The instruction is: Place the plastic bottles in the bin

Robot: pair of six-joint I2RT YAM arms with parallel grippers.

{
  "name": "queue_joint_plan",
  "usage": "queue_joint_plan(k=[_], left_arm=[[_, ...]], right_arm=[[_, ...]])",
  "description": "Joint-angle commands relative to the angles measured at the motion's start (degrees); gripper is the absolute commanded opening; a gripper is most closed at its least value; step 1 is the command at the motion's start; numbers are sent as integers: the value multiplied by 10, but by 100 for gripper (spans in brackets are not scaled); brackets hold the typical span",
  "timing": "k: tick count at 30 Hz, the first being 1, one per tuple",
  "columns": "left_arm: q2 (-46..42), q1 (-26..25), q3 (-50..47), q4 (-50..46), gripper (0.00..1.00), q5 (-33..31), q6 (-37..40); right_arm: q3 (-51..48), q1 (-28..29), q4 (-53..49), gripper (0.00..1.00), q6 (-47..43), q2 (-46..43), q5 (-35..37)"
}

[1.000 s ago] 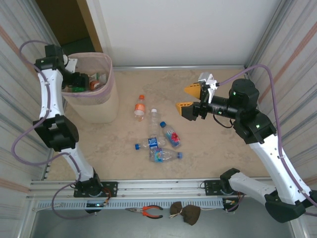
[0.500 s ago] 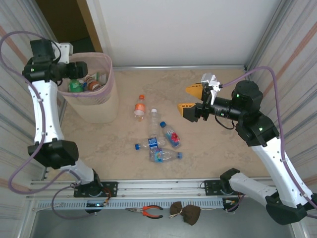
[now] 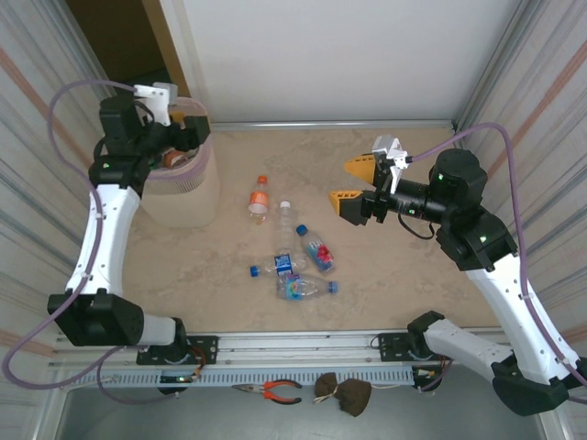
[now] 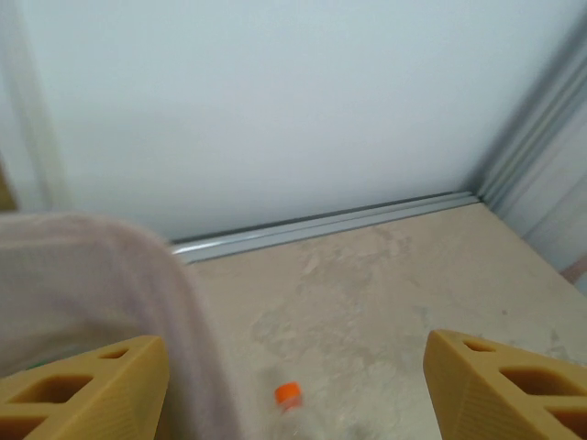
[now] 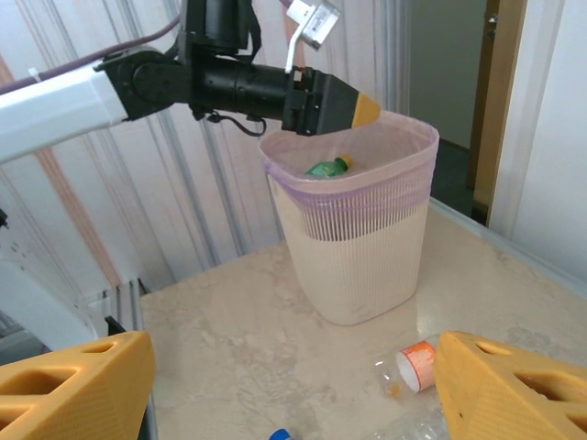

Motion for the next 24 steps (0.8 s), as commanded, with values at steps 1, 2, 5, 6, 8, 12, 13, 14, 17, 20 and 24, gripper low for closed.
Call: queue_joint_plan(k=[1,2,5,6,8,12,13,14,17,20,24], left_arm=[[-15,-49,-14,81,73,-55,16],[-10,-72,-14,81,73,-95,20],[13,-127,-7,75,73,-174,36],[25,-141,4,64,73,-202,40],[53,-161,30,33,72,-229,43],[106,-200,69,-22,70,-289,60],[119,-207,80,-37,70,-303,61],[134,-216,91,-58,70,-320,63],[176,-238,116,-106,70,-347,63],[210,-258,126,-136,71,-368,61],[251,-271,134,-166,74,-361,45]], right_arm=[[-3,3,5,78,5,-13,5],[-4,3,5,78,6,-15,6],[-4,4,2,78,6,-17,10],[-3,4,-1,78,5,-18,12],[0,4,-6,78,4,-20,15],[2,4,-16,78,1,-25,22],[2,4,-17,78,1,-26,23],[1,4,-17,78,1,-28,23],[-3,4,-17,78,3,-29,25],[-5,4,-16,78,4,-30,24],[-6,5,-18,78,4,-31,23]])
